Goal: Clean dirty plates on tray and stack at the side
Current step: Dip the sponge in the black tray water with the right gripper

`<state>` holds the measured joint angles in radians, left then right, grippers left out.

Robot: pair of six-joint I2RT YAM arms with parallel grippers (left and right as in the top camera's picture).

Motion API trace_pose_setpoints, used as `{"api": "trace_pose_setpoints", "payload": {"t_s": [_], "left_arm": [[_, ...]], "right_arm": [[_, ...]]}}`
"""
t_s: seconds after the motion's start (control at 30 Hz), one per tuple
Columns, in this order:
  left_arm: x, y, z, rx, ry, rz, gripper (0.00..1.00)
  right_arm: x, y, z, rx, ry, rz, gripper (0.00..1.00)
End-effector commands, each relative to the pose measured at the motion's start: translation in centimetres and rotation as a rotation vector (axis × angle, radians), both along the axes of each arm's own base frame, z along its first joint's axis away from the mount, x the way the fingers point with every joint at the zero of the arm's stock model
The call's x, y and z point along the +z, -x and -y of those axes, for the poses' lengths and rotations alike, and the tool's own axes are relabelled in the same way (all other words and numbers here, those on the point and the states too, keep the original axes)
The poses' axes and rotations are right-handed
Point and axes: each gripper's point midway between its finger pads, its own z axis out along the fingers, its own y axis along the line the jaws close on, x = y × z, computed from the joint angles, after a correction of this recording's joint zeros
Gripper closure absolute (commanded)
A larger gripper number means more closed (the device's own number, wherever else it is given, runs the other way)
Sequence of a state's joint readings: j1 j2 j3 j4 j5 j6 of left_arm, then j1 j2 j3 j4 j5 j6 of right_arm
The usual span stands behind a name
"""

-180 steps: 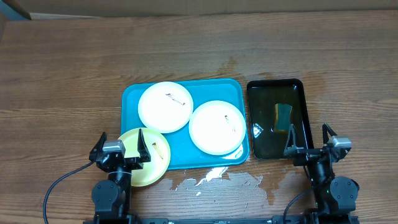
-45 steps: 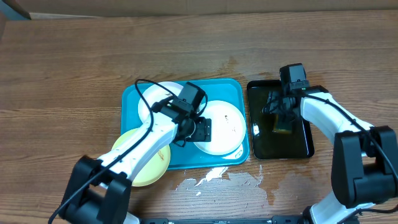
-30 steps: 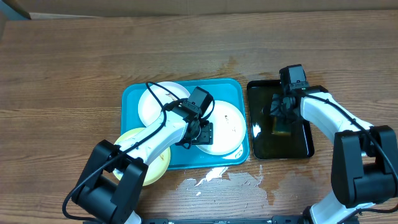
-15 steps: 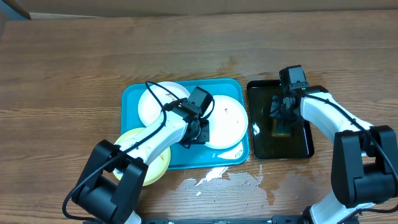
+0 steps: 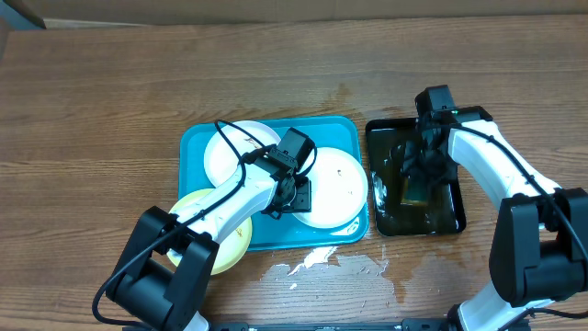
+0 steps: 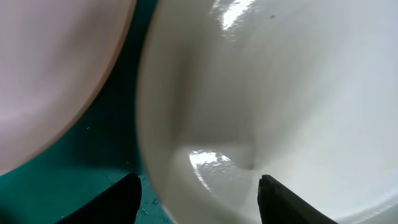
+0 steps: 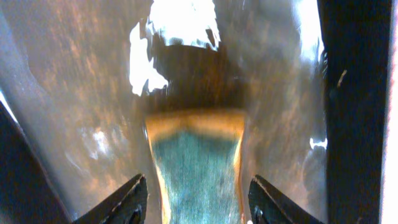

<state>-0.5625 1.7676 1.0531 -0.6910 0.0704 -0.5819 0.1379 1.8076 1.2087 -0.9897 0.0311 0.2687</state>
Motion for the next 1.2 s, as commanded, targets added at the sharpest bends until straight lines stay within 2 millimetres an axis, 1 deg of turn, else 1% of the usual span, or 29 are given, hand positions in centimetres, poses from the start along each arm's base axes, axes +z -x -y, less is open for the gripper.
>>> {"api": "trace_pose_setpoints", "payload": {"t_s": [0.0,0.1,0.2,0.23,0.27,0.3,0.37,0.4,0.43,0.47,0.5,0.57,0.6,0.7,0.73,0.8,0.9,0.97,1.1,1.17], "left_arm": [[-0.5,0.2,-0.1,0.001,-0.008,-0.013,0.37],[-0.5,0.2,-0.1,0.001,-0.008,-0.014,0.37],[-0.5,0.2,-0.1,0.001,-0.008,-0.013,0.37],[-0.5,0.2,-0.1,0.001,-0.008,-0.013,0.37],[-0.5,0.2,-0.1,0.001,-0.007,-0.013,0.37],[-0.5,0.2,-0.1,0.001,-0.008,-0.013,0.37],[-0.5,0.2,-0.1,0.000,-0.008,-0.013,0.37],[-0.4,0.2,-0.1,-0.004,-0.008,-0.012,0.38],[-0.4,0.2,-0.1,-0.016,-0.009,-0.011,0.37],[-0.4,0.3,-0.1,-0.030,-0.013,-0.012,0.36],[-0.3,0.3,-0.2,-0.039,-0.017,-0.014,0.35],[-0.1,0.4,-0.2,-0.070,-0.023,-0.015,0.33],[0.1,0.2,-0.4,-0.080,-0.034,-0.011,0.31],[0.0,-0.2,-0.9,-0.073,-0.067,0.011,0.29],[0.0,-0.3,-1.1,-0.071,-0.078,0.018,0.26],[0.0,-0.7,-1.6,-0.065,-0.106,0.038,0.25],[0.0,-0.8,-1.6,-0.060,-0.112,0.044,0.27],[0.0,-0.8,-1.6,-0.060,-0.112,0.044,0.32],[-0.1,-0.9,-1.5,-0.060,-0.103,0.051,0.36],[-0.1,-1.0,-1.5,-0.060,-0.102,0.053,0.43]], "right_arm": [[-0.3,2.3,-0.7,-0.062,-0.047,-0.091,0.46],[-1.5,4.2,-0.4,-0.069,-0.037,-0.145,0.44],[-2.9,4.7,-0.3,-0.069,-0.039,-0.141,0.44],[-3.3,4.9,-0.4,-0.069,-0.043,-0.141,0.46],[-3.6,5.1,-0.4,-0.069,-0.048,-0.140,0.50],[-3.9,5.3,-0.5,-0.069,-0.050,-0.141,0.59],[-4.1,5.2,-0.4,-0.068,-0.051,-0.135,0.86],[-3.9,5.0,-0.5,-0.068,-0.052,-0.130,0.91],[-3.5,4.8,-0.5,-0.068,-0.052,-0.131,0.89],[-3.1,4.7,-0.5,-0.069,-0.051,-0.135,0.80],[-2.5,4.5,-0.6,-0.069,-0.050,-0.139,0.73],[-1.2,4.1,-0.6,-0.069,-0.049,-0.149,0.64],[-0.2,3.8,-0.6,-0.068,-0.048,-0.152,0.59],[0.7,3.2,-0.7,-0.063,-0.048,-0.141,0.53],[0.7,2.8,-0.7,-0.060,-0.046,-0.128,0.51],[0.5,2.3,-0.3,-0.060,-0.027,-0.103,0.44],[-0.3,2.0,-0.2,-0.060,-0.022,-0.080,0.35],[-1.0,2.0,-0.2,-0.059,-0.023,-0.069,0.35],[-2.2,2.1,-0.2,-0.058,-0.027,-0.048,0.35],[-2.6,2.0,-0.3,-0.058,-0.030,-0.039,0.35]]}}
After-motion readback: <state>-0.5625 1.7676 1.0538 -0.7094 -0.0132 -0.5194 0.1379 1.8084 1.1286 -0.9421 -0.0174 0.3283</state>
